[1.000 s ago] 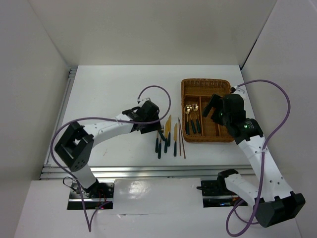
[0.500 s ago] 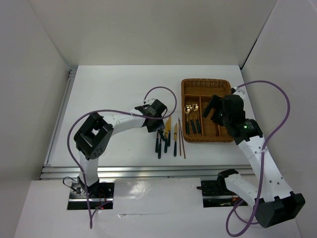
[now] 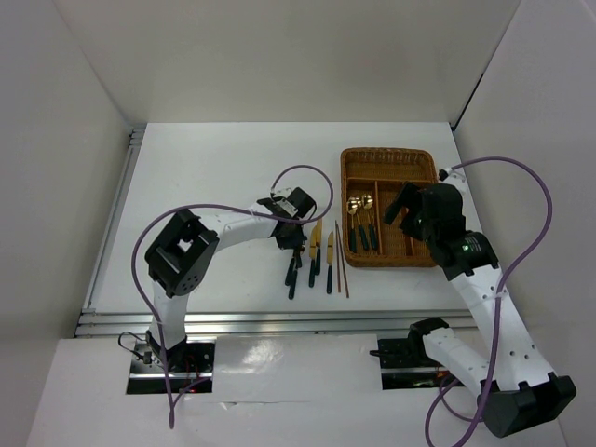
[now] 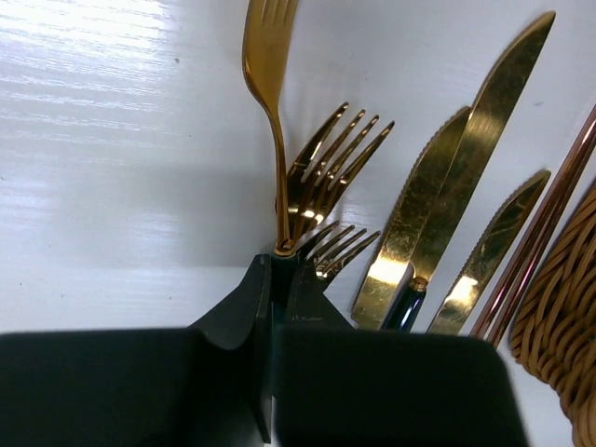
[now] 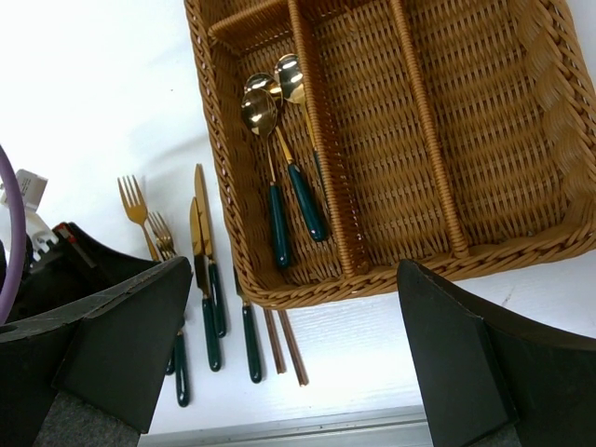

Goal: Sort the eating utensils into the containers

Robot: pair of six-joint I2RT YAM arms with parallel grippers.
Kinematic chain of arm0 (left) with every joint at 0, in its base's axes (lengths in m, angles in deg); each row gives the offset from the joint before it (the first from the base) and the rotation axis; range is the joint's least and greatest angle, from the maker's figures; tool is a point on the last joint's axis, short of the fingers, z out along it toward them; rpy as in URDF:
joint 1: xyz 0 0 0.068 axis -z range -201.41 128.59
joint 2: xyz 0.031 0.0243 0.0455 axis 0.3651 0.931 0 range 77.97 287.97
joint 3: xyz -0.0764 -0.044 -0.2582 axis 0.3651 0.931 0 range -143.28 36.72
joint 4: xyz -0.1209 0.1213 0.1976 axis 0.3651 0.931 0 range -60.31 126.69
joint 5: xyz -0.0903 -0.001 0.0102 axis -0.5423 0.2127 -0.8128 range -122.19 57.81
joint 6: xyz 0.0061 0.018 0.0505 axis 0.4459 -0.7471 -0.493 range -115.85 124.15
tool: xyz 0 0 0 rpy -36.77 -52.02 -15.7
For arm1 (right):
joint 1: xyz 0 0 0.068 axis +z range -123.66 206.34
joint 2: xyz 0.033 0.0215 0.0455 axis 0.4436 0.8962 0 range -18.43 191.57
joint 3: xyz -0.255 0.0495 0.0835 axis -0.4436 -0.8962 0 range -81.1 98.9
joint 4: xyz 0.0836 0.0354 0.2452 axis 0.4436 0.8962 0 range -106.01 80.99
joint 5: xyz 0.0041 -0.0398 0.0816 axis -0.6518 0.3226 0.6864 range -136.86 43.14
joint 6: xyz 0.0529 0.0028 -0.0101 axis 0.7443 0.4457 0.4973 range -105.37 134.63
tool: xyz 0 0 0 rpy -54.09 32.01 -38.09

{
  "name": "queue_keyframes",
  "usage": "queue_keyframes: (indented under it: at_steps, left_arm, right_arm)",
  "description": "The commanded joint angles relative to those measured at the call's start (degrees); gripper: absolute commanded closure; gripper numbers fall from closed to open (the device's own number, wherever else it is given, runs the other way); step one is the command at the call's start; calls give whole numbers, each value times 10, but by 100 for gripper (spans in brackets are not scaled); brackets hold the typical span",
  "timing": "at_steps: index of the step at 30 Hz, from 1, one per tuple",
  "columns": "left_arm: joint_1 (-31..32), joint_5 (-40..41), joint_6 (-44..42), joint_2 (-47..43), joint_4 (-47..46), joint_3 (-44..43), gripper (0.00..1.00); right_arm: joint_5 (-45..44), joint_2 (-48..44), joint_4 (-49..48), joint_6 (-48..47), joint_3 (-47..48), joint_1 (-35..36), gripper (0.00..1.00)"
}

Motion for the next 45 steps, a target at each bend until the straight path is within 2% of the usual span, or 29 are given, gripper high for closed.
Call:
queue_keyframes:
  at_steps: [1, 13, 18, 22, 26, 32, 42, 45]
  left_arm:
    - [2, 15, 1, 17, 21, -8, 100]
    - [2, 52, -98, -91, 80, -53, 100]
    - [2, -49, -142, -117, 75, -94, 100]
    - [23, -139, -142, -117, -12, -114, 100]
    - [50, -160, -122, -70, -85, -163, 100]
    - [68, -205, -60, -2, -204, -192, 100]
    - [94, -198, 26, 115, -349, -227, 100]
    - [100, -198, 32, 140, -364, -254, 100]
  right_arm:
    - [-15, -9, -8, 4, 2, -2, 1]
    - [-15, 1, -8, 4, 7, -2, 1]
    - [-40, 15, 3, 10, 20, -2, 1]
    - [-100, 33, 8, 22, 20, -2, 1]
    - [-106, 38, 24, 71, 35, -2, 1]
    - [-85, -8, 2, 61, 40, -2, 1]
    - [-106, -20, 35, 75, 72, -2, 1]
    - [-106, -26, 40, 75, 72, -2, 1]
